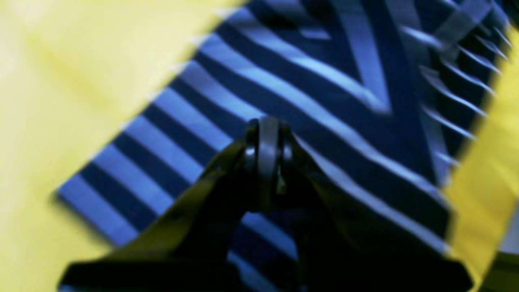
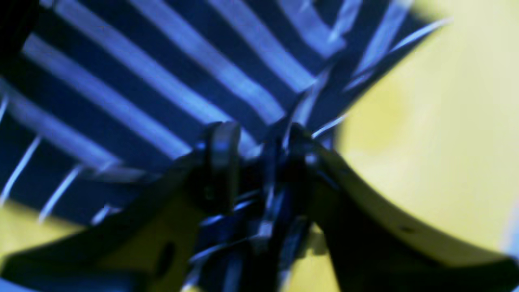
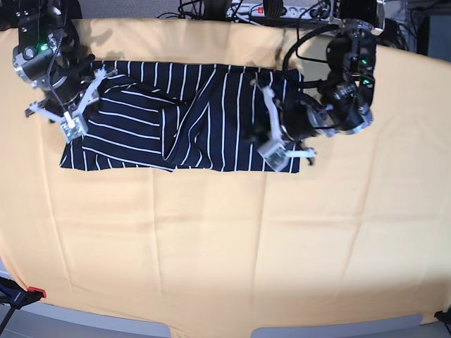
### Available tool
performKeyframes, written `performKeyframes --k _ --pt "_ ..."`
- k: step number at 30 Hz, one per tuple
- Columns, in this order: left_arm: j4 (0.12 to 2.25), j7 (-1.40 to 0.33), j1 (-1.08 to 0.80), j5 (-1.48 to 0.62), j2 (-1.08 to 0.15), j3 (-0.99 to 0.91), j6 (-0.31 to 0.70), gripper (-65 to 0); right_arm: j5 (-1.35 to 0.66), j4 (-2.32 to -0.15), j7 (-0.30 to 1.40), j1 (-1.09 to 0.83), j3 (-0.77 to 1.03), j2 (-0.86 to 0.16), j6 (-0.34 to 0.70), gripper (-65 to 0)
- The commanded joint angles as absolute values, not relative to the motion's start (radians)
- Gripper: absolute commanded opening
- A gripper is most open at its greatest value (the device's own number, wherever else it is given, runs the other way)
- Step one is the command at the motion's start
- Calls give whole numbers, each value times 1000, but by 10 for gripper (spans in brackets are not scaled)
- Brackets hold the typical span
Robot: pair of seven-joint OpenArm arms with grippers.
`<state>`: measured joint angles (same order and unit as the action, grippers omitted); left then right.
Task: Fold the T-shirt properly
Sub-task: 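Press and smooth the folded section with the left gripper, then release the shirt with both grippers and lift them away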
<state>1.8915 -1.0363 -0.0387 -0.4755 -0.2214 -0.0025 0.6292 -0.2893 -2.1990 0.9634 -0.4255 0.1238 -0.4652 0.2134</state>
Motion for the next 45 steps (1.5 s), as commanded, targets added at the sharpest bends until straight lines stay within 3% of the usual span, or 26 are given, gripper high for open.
performKeyframes --k 1,5,8,17,26,34,40,42,45 --pt "1909 -1008 -40 -488 -222 -24 631 -650 -260 -2227 942 -406 139 -480 192 -347" --pt "1909 -999 -93 -474 -247 -84 616 -650 -197 -2190 941 -407 186 -479 124 -270" --pt "1909 -977 -120 -429 -294 -90 574 -650 -313 -2103 930 -403 240 -480 116 -260" --pt "1909 -965 -136 -416 -359 -91 564 -650 -778 -1833 963 -383 503 -476 356 -260" --pt "1909 -966 -136 -434 -366 -90 564 -650 -1172 -1500 1165 -269 524 -475 582 -260" --pt "1909 -965 -135 -472 -366 -90 564 -650 -1322 -1481 1293 -263 524 -379 695 -260" --pt "1909 -966 -136 -475 -366 -90 564 -650 -1338 -1481 1303 -263 524 -355 698 -264" --pt "1909 -965 -136 -476 -366 -90 564 -650 -1338 -1481 1303 -263 524 -355 698 -323" --pt "1909 -965 -135 -476 -366 -90 564 -650 -1338 -1481 1303 -260 524 -361 698 -560"
